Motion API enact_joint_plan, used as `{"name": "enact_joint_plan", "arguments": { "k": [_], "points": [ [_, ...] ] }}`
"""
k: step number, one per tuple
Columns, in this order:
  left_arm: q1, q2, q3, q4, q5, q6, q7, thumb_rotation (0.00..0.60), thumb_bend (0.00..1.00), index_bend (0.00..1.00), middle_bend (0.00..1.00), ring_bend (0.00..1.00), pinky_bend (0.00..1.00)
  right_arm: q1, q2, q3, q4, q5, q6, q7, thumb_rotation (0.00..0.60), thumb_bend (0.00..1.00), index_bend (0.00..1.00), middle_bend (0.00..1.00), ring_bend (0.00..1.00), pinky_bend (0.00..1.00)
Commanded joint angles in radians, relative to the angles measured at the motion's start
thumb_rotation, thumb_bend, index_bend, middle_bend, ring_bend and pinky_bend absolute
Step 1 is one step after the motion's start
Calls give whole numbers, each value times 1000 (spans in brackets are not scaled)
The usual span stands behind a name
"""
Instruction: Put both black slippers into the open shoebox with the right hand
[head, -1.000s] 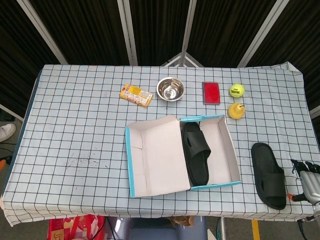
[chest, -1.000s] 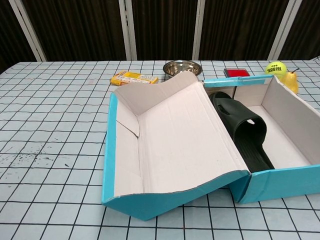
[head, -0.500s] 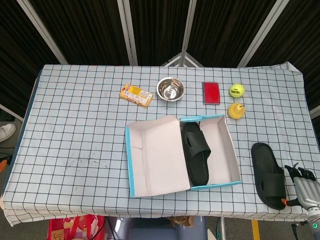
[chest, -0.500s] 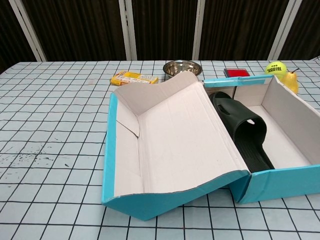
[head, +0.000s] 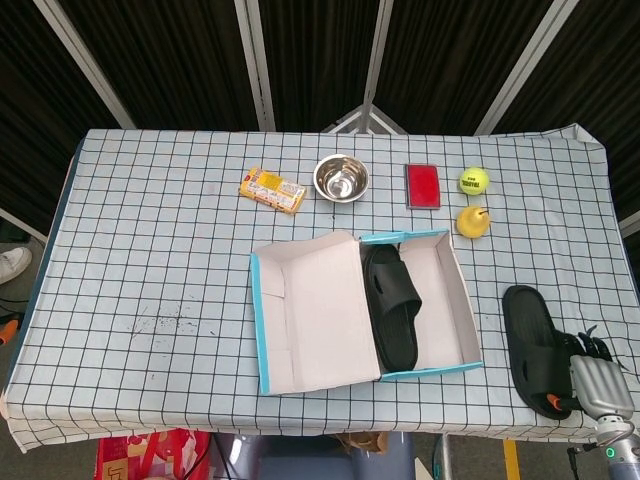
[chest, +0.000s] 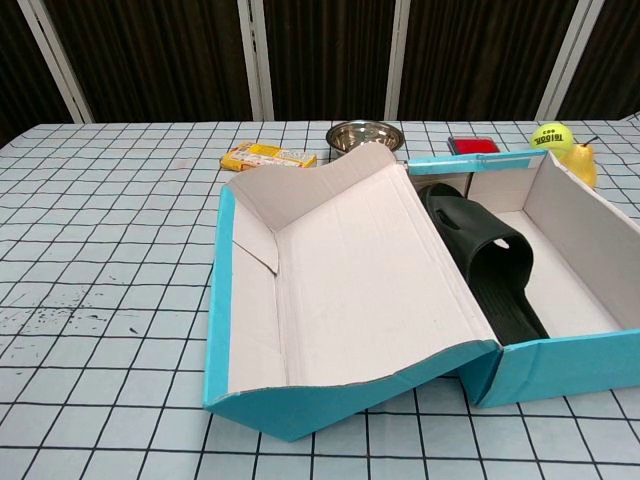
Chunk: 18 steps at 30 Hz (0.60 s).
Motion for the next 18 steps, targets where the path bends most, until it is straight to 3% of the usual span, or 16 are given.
{"name": "enact_joint_plan", "arguments": {
  "k": [1,14,18],
  "points": [
    [0,0,-1,0,-2,1,2,600,335,15,0,0,71,-11,-38,10,48,-32,19,21,600,179,87,135,8,0],
    [-2,-3,1,-3,-9,-5,17,600,334,19,0,0,71,-29,-64,7,128,-58,-13,32,600,178,95,135,8,0],
    [-3,-4,1,-6,-9,-5,24,600,335,19,0,0,71,-33,-65,10,141,-73,-14,41,600,178,148,148,11,0]
  ]
}}
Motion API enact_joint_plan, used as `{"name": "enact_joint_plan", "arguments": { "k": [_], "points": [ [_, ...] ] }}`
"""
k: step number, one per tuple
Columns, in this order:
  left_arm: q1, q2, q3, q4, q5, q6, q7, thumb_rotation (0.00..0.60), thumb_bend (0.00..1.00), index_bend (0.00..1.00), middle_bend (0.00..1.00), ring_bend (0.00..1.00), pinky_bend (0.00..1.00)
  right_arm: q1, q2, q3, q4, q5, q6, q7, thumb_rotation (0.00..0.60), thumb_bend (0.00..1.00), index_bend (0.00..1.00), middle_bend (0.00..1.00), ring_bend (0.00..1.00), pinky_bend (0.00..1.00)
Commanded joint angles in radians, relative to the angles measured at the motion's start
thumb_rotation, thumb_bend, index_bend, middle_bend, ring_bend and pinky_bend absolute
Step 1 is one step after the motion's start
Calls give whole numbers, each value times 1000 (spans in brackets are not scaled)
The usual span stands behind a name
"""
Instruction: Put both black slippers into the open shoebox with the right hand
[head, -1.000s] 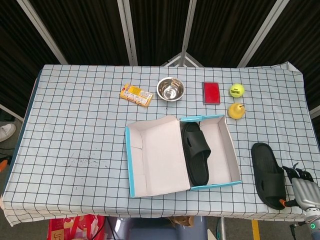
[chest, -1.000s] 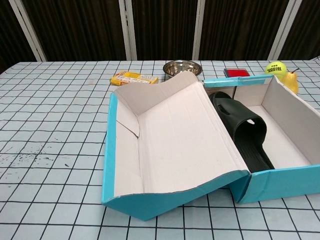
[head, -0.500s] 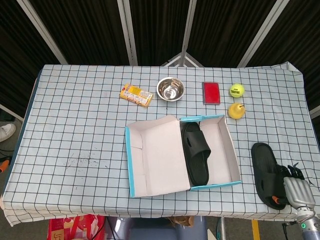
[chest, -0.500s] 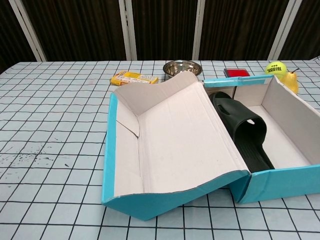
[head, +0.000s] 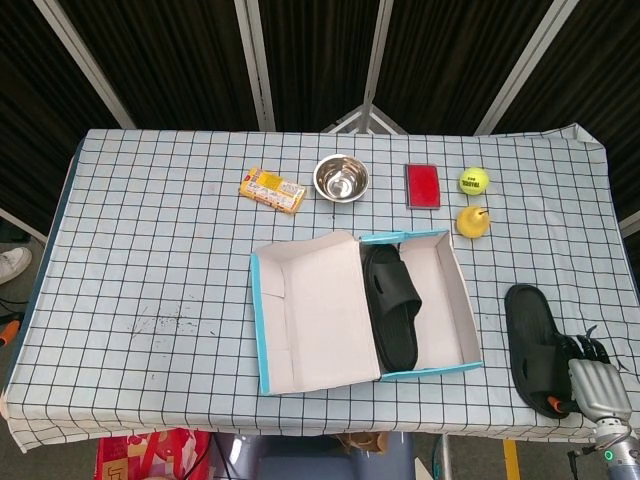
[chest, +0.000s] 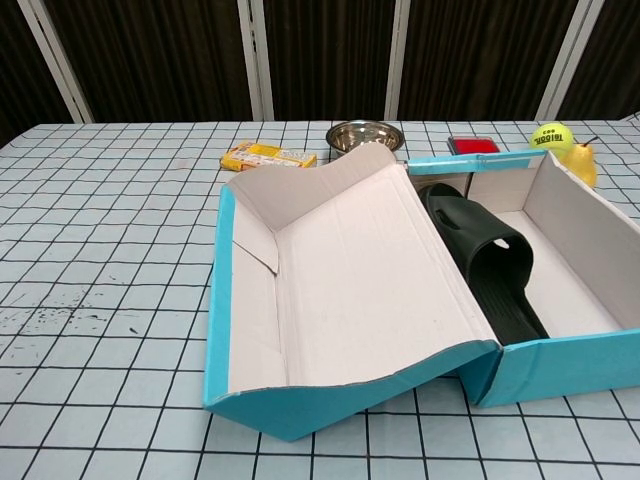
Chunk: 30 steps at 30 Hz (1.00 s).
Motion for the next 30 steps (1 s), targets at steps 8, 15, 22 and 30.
{"name": "enact_joint_plan", "arguments": {
  "k": [8,15,22,30],
  "points": [
    [2,2,0,-7,0,5,2,600,335,22,0,0,71,3,-13,21,9,-34,6,24,600,191,467,441,150,0],
    [1,3,0,-3,0,1,-4,600,335,26,0,0,71,0,-20,47,2,-56,43,53,600,357,605,550,216,0],
    [0,3,0,0,2,-1,-14,600,335,25,0,0,71,33,87,102,-69,-42,32,87,600,368,605,550,215,0],
    [-1,6,4,0,16,-2,-30,600,334,23,0,0,71,147,259,220,-217,59,-102,122,600,387,605,550,216,0]
  ]
}}
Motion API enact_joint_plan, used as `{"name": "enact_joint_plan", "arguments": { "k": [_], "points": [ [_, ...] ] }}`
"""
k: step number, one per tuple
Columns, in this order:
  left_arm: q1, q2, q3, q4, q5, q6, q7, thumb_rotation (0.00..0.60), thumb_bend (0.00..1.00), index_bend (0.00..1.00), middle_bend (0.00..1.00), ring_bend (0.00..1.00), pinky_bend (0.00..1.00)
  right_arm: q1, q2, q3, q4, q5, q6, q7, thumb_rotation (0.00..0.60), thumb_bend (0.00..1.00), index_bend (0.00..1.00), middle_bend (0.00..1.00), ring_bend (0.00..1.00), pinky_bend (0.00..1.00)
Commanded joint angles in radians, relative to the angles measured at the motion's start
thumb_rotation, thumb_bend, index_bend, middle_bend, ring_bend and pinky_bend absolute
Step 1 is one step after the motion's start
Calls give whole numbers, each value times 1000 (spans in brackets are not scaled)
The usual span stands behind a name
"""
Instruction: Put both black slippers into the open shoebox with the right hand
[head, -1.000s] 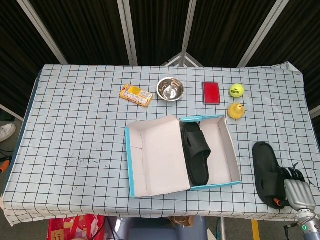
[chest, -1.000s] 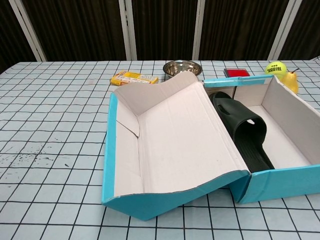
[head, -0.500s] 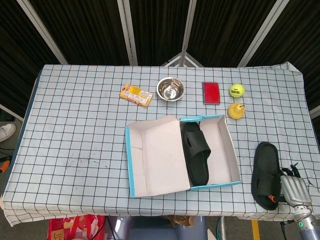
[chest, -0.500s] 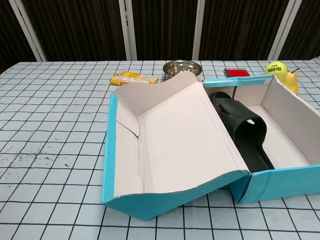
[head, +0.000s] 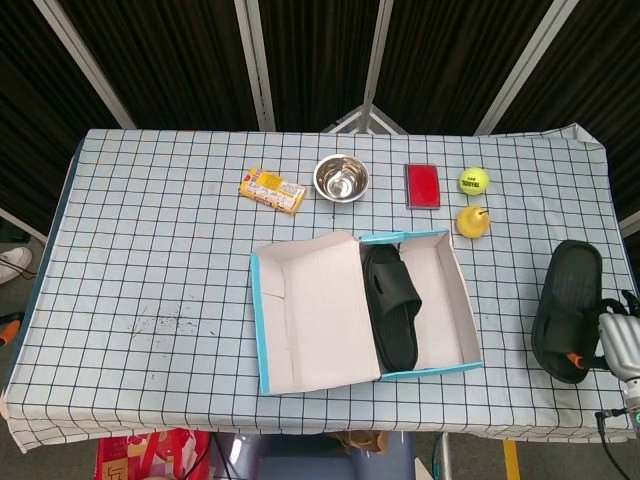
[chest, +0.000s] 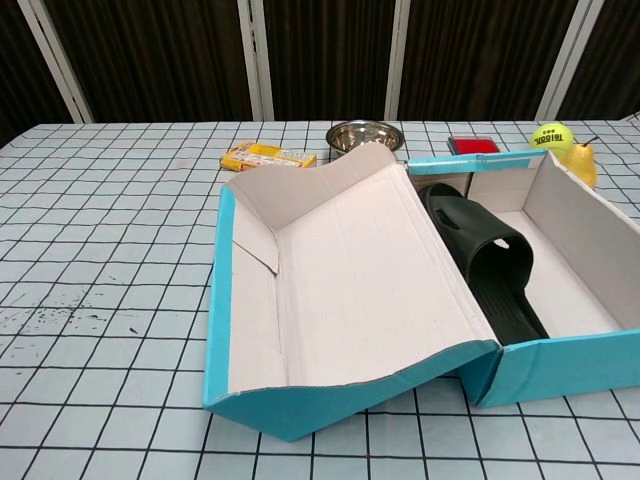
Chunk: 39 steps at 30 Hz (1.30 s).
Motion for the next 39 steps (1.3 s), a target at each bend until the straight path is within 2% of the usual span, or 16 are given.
{"name": "enact_joint_plan", "arguments": {
  "k": [1,4,5,7,14,17,20,26,29,33,39],
  "points": [
    [-1,0,1,0,3,-1,-3,600,335,23,0,0,71,85,72,97,-86,89,-88,34,600,389,605,550,215,0],
    [0,1,1,1,5,0,-7,600,335,23,0,0,71,138,163,131,-96,101,-171,49,600,406,605,550,215,0],
    [0,2,1,1,4,1,-9,600,334,23,0,0,71,145,181,118,-120,77,-190,41,600,420,605,550,215,0],
    [1,3,1,2,4,1,-12,600,334,23,0,0,71,165,213,125,-152,63,-220,61,600,440,605,550,215,0],
    [1,4,0,6,5,2,-20,600,335,23,0,0,71,236,309,164,-289,-34,-311,243,600,442,605,550,215,0],
    [1,4,2,7,8,1,-24,600,335,22,0,0,71,257,298,182,-311,-99,-286,324,600,443,605,550,215,0],
    [2,4,1,9,9,2,-28,600,335,23,0,0,71,260,258,188,-301,-141,-227,327,600,446,605,550,215,0],
    [3,5,1,12,8,2,-32,600,335,23,0,0,71,256,123,163,-263,-244,-96,338,600,447,605,550,215,0],
    [1,4,3,10,10,0,-29,600,334,22,0,0,71,253,84,137,-247,-286,-62,348,600,446,605,550,213,0],
    [0,3,4,8,11,-1,-25,600,334,23,0,0,71,251,92,112,-259,-306,-58,352,600,463,608,550,213,0],
    [-4,1,5,6,12,-5,-20,600,334,23,0,0,71,261,196,99,-368,-262,-117,386,600,652,650,594,223,0]
  ]
}}
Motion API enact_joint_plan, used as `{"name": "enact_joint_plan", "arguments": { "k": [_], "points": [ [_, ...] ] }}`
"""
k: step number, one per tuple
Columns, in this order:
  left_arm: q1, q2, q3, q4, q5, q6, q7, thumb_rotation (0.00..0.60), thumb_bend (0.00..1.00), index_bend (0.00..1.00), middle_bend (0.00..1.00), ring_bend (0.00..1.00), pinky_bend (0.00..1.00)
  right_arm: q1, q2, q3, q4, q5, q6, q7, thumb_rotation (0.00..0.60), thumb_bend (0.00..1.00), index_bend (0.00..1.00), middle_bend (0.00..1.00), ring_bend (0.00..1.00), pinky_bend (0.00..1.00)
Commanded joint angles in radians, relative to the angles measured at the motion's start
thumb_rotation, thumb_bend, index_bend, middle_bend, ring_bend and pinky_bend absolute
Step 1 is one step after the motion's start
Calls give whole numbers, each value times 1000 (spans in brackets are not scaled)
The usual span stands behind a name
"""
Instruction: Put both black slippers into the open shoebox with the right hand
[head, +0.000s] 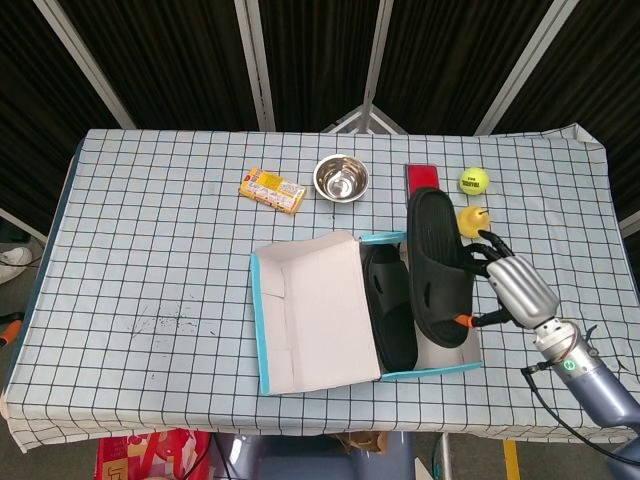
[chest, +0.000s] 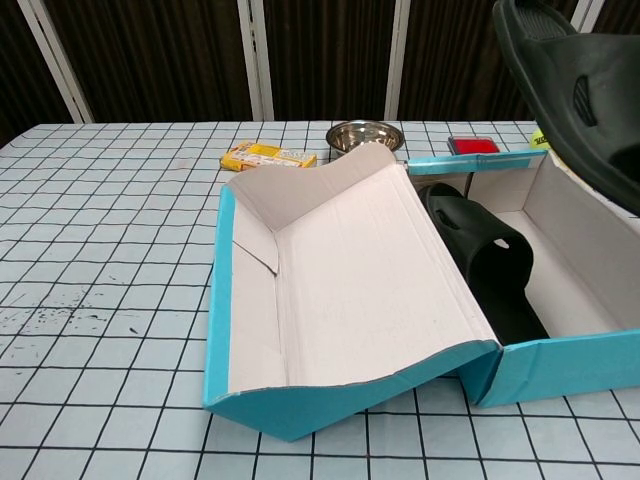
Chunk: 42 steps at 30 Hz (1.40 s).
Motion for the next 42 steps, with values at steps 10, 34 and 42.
{"name": "enact_joint_plan", "arguments": {
  "k": [10,34,42],
  "points": [
    [0,2,0,-1,2,2,-4,600,334,23,0,0,71,110,240,5,-197,224,-340,84,600,832,676,636,255,0],
    [-5,-2,1,6,3,-4,-8,600,335,23,0,0,71,216,309,48,-242,201,-658,305,600,863,722,666,275,0],
    [0,1,-1,3,3,5,-12,600,335,23,0,0,71,231,247,44,-175,159,-672,351,600,864,727,666,276,0]
  ]
}}
